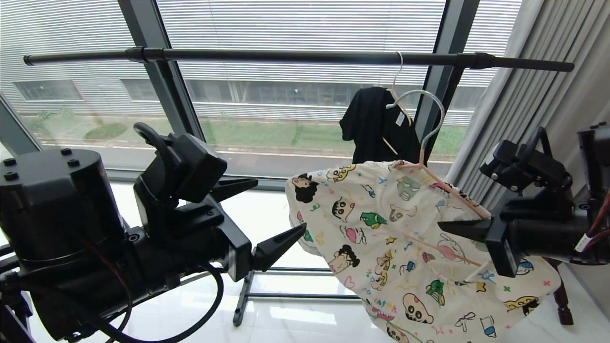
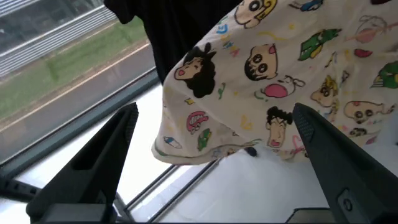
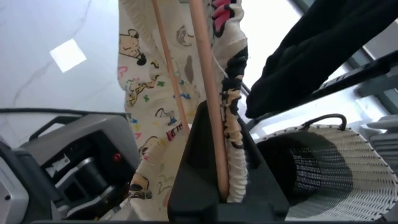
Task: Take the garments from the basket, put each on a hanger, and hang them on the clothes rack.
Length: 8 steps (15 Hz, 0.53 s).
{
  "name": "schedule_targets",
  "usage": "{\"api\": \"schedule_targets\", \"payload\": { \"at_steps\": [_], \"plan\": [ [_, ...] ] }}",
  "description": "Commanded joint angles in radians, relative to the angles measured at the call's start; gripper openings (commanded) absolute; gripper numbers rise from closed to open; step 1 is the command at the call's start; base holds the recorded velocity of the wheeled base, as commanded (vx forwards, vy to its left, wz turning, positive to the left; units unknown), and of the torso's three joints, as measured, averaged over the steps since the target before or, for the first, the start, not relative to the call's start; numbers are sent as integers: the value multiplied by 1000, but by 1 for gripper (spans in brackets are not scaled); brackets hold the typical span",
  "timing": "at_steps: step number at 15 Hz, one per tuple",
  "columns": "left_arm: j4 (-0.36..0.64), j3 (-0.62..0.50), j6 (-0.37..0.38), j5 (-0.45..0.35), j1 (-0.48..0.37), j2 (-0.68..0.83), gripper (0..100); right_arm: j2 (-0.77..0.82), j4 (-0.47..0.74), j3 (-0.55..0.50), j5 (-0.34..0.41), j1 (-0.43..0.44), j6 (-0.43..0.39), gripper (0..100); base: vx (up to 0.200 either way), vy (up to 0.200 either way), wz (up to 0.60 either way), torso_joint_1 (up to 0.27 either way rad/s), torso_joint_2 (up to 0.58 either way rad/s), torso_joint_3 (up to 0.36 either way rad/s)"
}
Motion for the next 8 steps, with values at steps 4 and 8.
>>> {"api": "schedule_targets", "payload": {
  "at_steps": [4, 8],
  "plan": [
    [-4, -160, -69, 248, -219, 191, 100, 115, -125, -25, -131, 124, 67, 0, 0, 0, 0, 0, 0, 0],
    [-18, -237, -84, 374, -238, 306, 100, 126, -135, -40, -146, 138, 79, 0, 0, 0, 0, 0, 0, 0]
  ]
}}
